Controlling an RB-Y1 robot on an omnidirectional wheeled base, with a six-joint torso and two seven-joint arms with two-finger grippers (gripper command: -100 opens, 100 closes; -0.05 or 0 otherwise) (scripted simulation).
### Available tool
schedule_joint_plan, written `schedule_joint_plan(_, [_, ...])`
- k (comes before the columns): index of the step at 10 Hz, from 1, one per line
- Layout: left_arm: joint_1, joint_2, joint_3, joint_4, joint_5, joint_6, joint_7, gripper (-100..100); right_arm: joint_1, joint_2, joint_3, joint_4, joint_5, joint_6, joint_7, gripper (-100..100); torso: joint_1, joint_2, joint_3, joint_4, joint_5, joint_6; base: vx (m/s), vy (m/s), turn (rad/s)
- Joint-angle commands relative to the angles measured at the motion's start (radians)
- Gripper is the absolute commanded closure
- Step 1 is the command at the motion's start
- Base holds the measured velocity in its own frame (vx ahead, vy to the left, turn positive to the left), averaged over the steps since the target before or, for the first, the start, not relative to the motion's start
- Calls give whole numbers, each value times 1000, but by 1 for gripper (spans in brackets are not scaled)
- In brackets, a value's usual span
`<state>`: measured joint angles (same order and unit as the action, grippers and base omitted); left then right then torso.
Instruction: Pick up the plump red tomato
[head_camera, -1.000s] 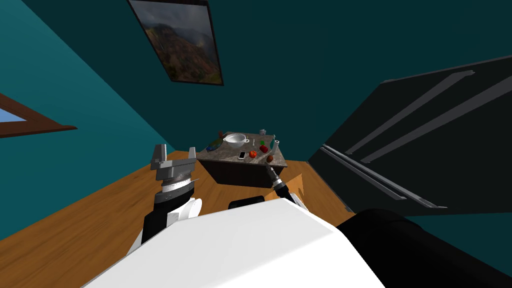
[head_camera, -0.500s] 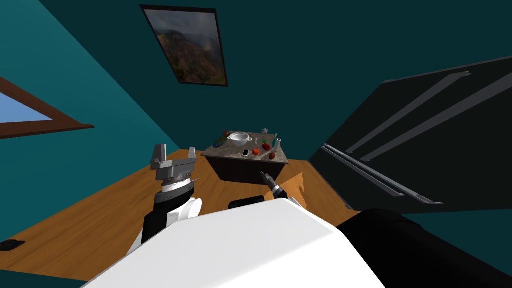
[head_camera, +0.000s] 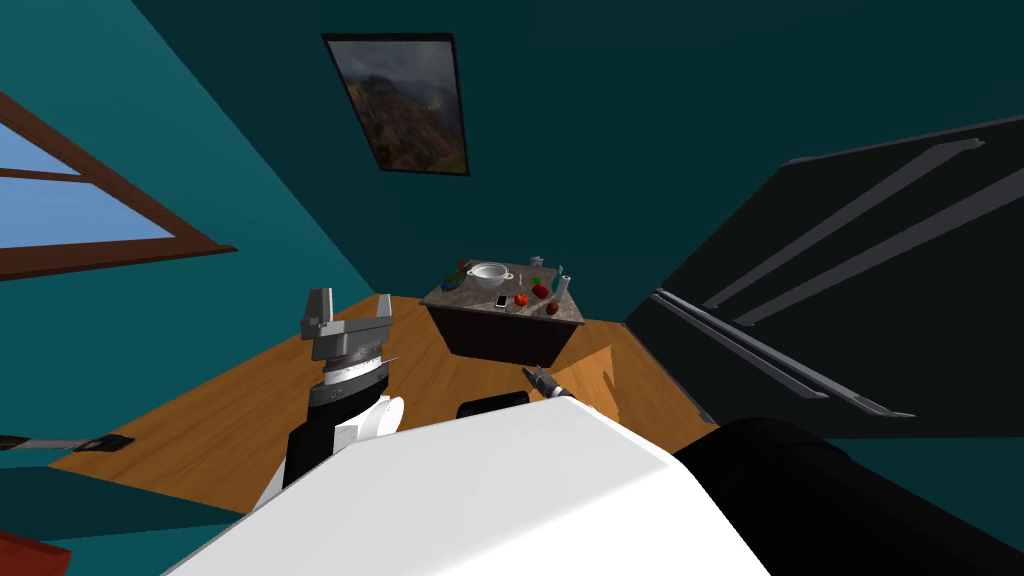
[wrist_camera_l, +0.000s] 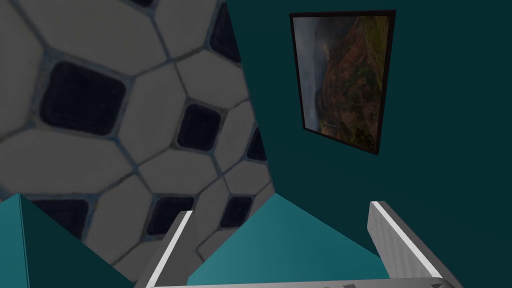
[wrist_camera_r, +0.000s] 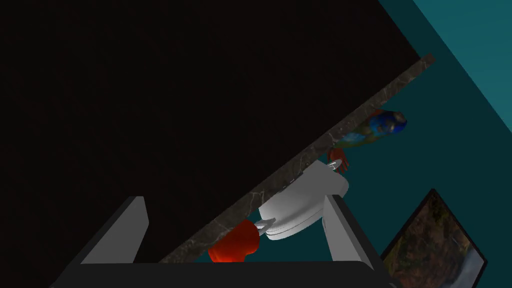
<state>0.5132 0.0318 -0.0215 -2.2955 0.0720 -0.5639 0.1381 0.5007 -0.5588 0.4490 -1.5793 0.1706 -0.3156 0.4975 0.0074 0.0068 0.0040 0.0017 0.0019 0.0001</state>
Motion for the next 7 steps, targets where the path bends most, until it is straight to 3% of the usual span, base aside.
schedule_joint_plan(1, [0,0,0,0,0,0,0,0,-12,-45,47,50,19,23,45,-100,0,0,0,0,0,0,-91,105,123])
schedule_joint_plan(3, [0,0,0,0,0,0,0,0,-12,-45,47,81,19,23,45,-100,-3,-2,-1,0,-1,0,-44,55,31])
schedule_joint_plan(4, [0,0,0,0,0,0,0,0,-28,-87,83,121,32,35,77,-100,-5,-4,-2,-1,-1,0,-47,63,163])
schedule_joint_plan(5, [0,0,0,0,0,0,0,0,-28,-87,83,147,32,35,77,-100,-4,-4,-2,-1,-1,-1,-43,70,78])
schedule_joint_plan(6, [0,0,0,0,0,0,0,0,-47,-129,119,183,42,49,107,-100,-4,-4,-2,-1,-1,0,-73,106,131])
schedule_joint_plan(7, [0,0,0,0,0,0,0,0,-47,-129,119,214,42,49,107,-100,-2,-2,-1,0,0,0,-64,92,102])
